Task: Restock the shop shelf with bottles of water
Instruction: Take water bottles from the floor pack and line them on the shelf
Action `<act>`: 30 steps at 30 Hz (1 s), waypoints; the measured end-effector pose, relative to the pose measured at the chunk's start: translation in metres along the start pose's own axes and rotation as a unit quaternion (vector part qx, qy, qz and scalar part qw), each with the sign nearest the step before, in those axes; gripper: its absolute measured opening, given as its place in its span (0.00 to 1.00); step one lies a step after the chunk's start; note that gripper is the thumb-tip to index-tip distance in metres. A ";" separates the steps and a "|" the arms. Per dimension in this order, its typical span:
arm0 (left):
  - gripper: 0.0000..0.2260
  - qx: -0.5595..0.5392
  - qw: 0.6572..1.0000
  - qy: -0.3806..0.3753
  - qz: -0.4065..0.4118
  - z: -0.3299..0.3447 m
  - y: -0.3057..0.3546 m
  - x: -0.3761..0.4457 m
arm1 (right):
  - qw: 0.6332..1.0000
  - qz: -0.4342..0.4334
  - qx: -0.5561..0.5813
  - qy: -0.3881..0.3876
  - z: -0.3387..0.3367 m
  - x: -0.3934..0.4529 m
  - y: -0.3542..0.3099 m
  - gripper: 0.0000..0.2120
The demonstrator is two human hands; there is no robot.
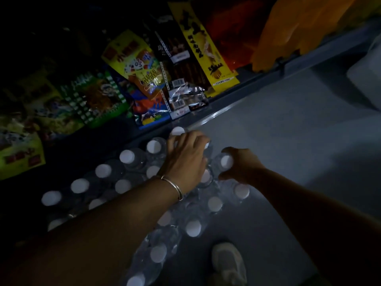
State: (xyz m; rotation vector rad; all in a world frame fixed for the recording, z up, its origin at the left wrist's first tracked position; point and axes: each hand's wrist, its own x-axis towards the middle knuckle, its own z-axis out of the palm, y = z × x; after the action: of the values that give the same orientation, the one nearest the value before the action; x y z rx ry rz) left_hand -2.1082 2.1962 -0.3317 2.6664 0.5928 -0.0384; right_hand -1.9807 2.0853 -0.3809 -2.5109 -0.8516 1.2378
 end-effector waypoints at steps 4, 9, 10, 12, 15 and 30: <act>0.16 0.026 1.000 0.003 0.014 -0.025 0.008 -0.001 | 1.000 -0.017 0.007 0.018 -0.030 -0.017 -0.013 0.34; 0.25 0.041 0.994 -0.102 0.019 -0.095 0.035 0.001 | 0.997 -0.072 -0.002 0.015 -0.109 -0.076 -0.061 0.35; 0.27 0.040 0.992 -0.115 0.020 -0.115 0.044 0.002 | 0.996 -0.089 -0.003 0.007 -0.126 -0.091 -0.075 0.33; 0.31 0.032 0.989 -0.144 0.010 -0.160 0.064 0.002 | 0.992 -0.123 -0.003 -0.001 -0.164 -0.128 -0.106 0.28; 0.34 -0.029 0.988 -0.151 -0.019 -0.239 0.088 -0.007 | 0.986 -0.165 -0.010 0.007 -0.227 -0.194 -0.156 0.16; 0.32 -0.268 0.960 0.029 0.078 -0.724 0.229 -0.132 | 0.914 -0.355 0.061 0.187 -0.528 -0.609 -0.457 0.13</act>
State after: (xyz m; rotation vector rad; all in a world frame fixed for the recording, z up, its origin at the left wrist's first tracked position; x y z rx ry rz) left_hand -2.1778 2.2397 0.4350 2.1795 0.3435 0.2155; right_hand -2.0451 2.1309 0.5421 -1.9354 -1.3486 0.5285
